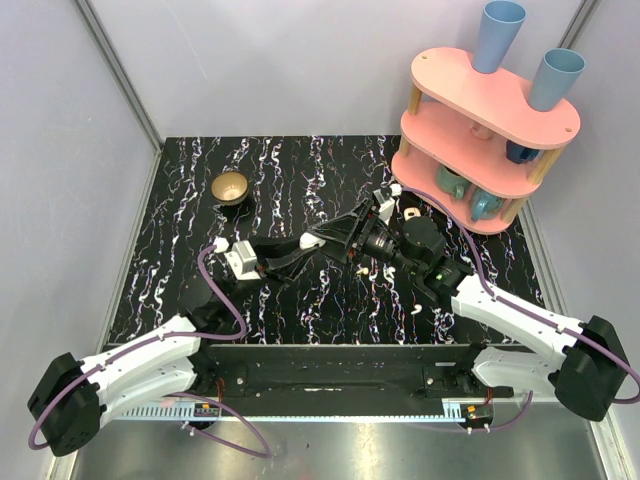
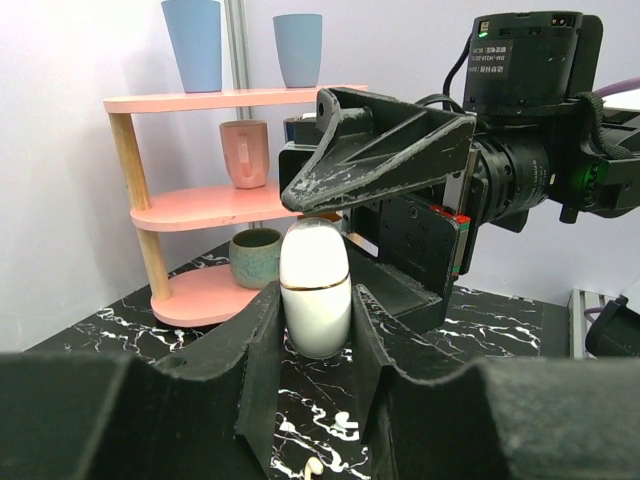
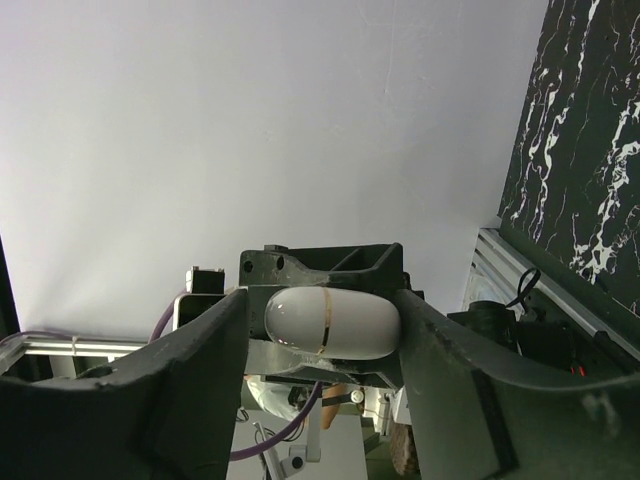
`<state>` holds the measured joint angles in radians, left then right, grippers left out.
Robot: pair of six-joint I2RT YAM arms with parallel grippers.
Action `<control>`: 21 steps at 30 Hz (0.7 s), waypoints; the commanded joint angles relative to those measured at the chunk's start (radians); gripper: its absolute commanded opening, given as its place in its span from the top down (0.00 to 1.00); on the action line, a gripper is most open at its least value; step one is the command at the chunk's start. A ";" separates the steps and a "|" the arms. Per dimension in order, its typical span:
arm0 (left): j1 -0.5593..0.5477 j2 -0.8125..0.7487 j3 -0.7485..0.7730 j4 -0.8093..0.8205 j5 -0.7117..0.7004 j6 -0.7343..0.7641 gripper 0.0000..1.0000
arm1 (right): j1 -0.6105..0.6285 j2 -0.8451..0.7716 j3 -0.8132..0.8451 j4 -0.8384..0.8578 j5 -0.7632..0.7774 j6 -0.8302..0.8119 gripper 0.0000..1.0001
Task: Insert the wireless bluetooth earbuds into the charging case
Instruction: Pass from the left arm to the right
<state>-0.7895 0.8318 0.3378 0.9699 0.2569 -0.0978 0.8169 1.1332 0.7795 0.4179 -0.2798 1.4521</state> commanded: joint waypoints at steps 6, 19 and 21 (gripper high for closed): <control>-0.002 -0.019 0.033 0.000 -0.039 0.040 1.00 | 0.002 -0.041 -0.005 0.044 -0.018 0.028 0.48; -0.001 -0.011 0.061 -0.068 -0.027 -0.033 0.69 | 0.001 -0.021 -0.016 0.096 -0.032 0.027 0.84; -0.001 -0.010 0.066 -0.079 -0.024 -0.034 0.66 | 0.002 -0.019 -0.014 0.096 -0.033 0.025 0.84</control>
<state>-0.7937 0.8200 0.3637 0.9081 0.2520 -0.1135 0.8135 1.1267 0.7586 0.4339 -0.2749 1.4715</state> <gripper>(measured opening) 0.345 0.551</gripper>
